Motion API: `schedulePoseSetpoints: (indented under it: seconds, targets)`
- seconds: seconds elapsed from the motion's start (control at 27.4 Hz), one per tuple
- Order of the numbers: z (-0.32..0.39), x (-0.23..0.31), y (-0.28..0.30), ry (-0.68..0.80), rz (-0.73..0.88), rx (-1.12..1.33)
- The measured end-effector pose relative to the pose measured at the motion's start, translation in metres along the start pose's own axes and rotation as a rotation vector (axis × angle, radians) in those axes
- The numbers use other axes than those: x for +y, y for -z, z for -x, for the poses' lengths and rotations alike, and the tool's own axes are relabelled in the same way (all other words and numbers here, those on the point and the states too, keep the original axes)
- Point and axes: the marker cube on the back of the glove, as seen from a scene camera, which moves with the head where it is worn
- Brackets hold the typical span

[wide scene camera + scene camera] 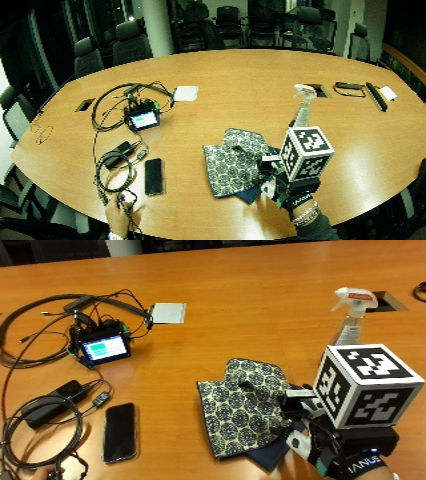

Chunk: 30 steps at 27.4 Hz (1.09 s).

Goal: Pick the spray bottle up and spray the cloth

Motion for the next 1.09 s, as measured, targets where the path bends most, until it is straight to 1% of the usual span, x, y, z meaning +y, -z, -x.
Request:
schedulePoseSetpoints:
  seconds: [0.91, 1.09]
  targets:
    - [0.000, -0.004, 0.000, 0.001, 0.012, 0.002]
    - [0.010, -0.010, -0.002, 0.019, 0.015, -0.006]
